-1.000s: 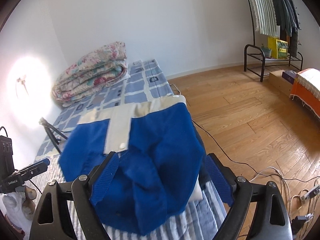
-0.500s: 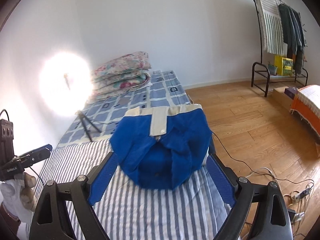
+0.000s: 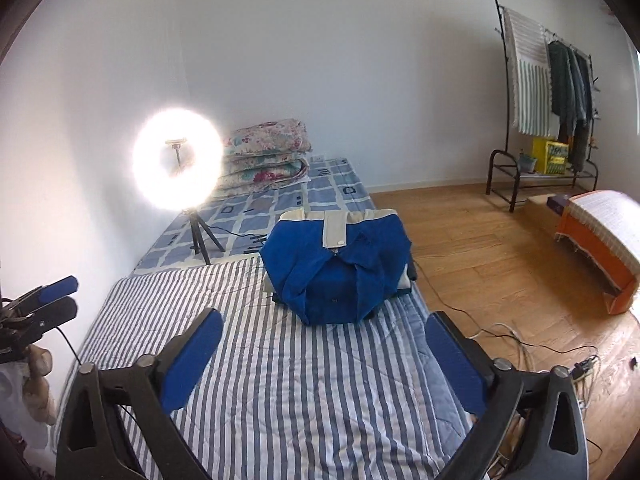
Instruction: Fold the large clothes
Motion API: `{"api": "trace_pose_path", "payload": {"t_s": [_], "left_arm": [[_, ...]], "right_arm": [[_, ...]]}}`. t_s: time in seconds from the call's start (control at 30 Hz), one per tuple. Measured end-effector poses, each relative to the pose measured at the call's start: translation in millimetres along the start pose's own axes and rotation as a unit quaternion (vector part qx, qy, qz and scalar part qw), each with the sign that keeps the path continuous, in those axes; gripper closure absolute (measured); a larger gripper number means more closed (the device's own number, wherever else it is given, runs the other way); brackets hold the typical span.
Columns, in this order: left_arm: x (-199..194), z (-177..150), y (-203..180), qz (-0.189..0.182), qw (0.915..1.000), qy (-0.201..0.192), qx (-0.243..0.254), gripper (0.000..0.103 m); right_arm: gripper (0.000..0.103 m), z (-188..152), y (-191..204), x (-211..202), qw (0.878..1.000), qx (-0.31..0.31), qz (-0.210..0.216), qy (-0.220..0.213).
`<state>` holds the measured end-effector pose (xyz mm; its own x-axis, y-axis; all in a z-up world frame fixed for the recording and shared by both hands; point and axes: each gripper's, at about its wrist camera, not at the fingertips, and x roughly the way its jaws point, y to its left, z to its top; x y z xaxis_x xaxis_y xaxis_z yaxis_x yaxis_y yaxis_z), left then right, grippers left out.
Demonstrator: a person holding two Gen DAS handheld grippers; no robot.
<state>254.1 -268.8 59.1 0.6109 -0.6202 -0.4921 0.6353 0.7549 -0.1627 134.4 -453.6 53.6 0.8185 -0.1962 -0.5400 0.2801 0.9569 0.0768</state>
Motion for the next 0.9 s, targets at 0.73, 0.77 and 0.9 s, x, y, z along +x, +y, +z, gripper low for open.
{"api": "trace_pose_path", "payload": {"t_s": [0.73, 0.77, 0.9], "left_arm": [[-77.2, -88.2, -4.3, 0.069, 0.9975, -0.012, 0.001, 0.001], [-78.3, -91.0, -4.2, 0.073, 0.9972, -0.014, 0.003, 0.001], [-79.4, -102.7, -5.1, 0.085, 0.9964, -0.006, 0.003, 0.000]], "right_arm": [[0.000, -76.9, 62.8, -60.3, 0.996, -0.021, -0.064, -0.051], [0.000, -79.5, 65.6, -59.6, 0.996, -0.025, -0.068, -0.054], [0.000, -91.7, 72.0, -54.1, 0.995, -0.039, -0.076, -0.055]]}}
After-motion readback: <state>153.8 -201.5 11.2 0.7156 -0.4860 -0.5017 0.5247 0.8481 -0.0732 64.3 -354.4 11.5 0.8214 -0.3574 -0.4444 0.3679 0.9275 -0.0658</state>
